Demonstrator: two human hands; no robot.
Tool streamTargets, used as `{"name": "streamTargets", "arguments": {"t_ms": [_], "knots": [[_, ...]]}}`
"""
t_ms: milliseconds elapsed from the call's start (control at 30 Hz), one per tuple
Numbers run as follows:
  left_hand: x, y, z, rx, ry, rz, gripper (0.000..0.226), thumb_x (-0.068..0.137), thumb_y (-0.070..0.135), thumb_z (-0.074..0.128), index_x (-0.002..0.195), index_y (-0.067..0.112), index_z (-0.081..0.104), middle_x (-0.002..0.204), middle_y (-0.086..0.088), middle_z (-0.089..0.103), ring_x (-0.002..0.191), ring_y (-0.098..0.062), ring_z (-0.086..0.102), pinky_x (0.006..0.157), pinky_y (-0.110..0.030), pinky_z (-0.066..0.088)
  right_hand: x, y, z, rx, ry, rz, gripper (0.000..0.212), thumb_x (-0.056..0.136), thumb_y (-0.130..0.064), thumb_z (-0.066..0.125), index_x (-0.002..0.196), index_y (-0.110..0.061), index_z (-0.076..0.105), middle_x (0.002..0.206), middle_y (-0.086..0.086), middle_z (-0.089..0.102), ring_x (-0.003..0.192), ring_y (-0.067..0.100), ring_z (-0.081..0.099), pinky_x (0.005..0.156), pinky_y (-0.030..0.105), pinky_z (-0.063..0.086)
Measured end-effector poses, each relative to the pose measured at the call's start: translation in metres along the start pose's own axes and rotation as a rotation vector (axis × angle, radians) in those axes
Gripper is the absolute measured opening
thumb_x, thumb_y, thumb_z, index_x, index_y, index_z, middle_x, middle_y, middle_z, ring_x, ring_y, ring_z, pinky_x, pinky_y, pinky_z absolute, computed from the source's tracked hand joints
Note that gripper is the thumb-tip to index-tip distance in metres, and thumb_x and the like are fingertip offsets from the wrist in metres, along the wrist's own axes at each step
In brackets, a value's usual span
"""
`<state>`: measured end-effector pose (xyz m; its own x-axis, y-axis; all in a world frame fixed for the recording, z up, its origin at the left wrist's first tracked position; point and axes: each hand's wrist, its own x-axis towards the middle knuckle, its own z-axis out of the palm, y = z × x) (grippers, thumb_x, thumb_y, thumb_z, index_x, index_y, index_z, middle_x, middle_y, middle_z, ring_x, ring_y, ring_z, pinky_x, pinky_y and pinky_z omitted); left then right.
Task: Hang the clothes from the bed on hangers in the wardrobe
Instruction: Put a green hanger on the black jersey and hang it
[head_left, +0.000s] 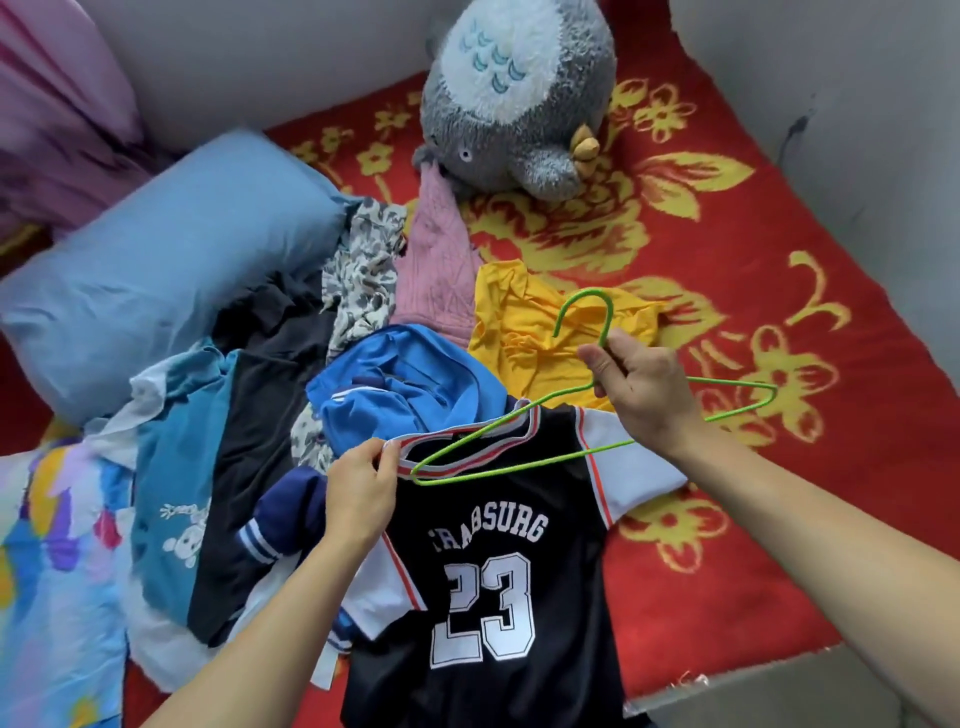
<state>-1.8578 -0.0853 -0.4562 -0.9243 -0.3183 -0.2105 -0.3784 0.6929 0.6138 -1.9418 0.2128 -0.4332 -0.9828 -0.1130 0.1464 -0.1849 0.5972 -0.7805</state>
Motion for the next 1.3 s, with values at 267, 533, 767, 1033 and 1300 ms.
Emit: {"name": "streamTargets", "arguments": {"t_ms": [267, 533, 767, 1033, 1300], "knots": [[-0.011, -0.008, -0.004, 0.052, -0.040, 0.158, 0.043, 0.096, 0.038, 0.051, 0.063, 0.011, 0.052, 0.054, 0.002, 0.048, 0.056, -0.020, 0.048, 0.058, -0.045, 0.042, 0.014, 0.000, 0.008, -0.101, 0.106, -0.095, 0.058, 0.097, -0.056, 0.037, 0.076, -0.004, 0.053, 0.057, 0.010, 0.060, 0.053, 0.032, 0.058, 0.049, 0.042, 0.045], [-0.019, -0.008, -0.006, -0.047, -0.039, 0.173, 0.034, 0.094, 0.039, 0.046, 0.085, 0.015, 0.069, 0.071, 0.001, 0.067, 0.070, -0.018, 0.062, 0.067, -0.045, 0.048, -0.015, -0.035, 0.091, 0.089, -0.092, -0.042, 0.062, 0.094, -0.063, 0.034, 0.073, -0.007, 0.049, 0.054, 0.007, 0.054, 0.052, 0.028, 0.051, 0.054, 0.041, 0.039], [-0.026, -0.026, -0.010, -0.006, -0.094, 0.125, 0.036, 0.098, 0.023, 0.050, 0.066, 0.007, 0.047, 0.059, -0.005, 0.053, 0.062, -0.027, 0.050, 0.062, -0.044, 0.041, -0.049, -0.048, 0.130, 0.403, -0.541, 0.325, 0.054, 0.078, -0.071, 0.050, 0.084, -0.019, 0.064, 0.065, -0.001, 0.065, 0.066, 0.019, 0.065, 0.074, 0.044, 0.054], [-0.040, -0.021, -0.014, -0.029, -0.200, 0.038, 0.044, 0.078, 0.062, 0.039, 0.092, 0.028, 0.062, 0.063, 0.004, 0.057, 0.072, -0.018, 0.057, 0.071, -0.037, 0.045, -0.056, -0.015, 0.122, 0.112, -0.673, 0.148, 0.020, 0.090, -0.030, 0.064, 0.083, -0.014, 0.073, 0.062, 0.002, 0.062, 0.060, 0.009, 0.051, 0.065, 0.039, 0.045], [-0.061, -0.031, -0.023, 0.437, -0.130, 0.058, 0.080, 0.063, 0.088, 0.022, 0.047, 0.010, 0.034, 0.045, -0.004, 0.039, 0.058, -0.024, 0.048, 0.051, -0.034, 0.028, -0.052, -0.006, 0.134, 0.045, -0.804, 0.787, 0.062, 0.068, -0.045, 0.079, 0.118, -0.019, 0.054, 0.108, 0.001, 0.060, 0.088, 0.017, 0.060, 0.068, 0.030, 0.052]]}}
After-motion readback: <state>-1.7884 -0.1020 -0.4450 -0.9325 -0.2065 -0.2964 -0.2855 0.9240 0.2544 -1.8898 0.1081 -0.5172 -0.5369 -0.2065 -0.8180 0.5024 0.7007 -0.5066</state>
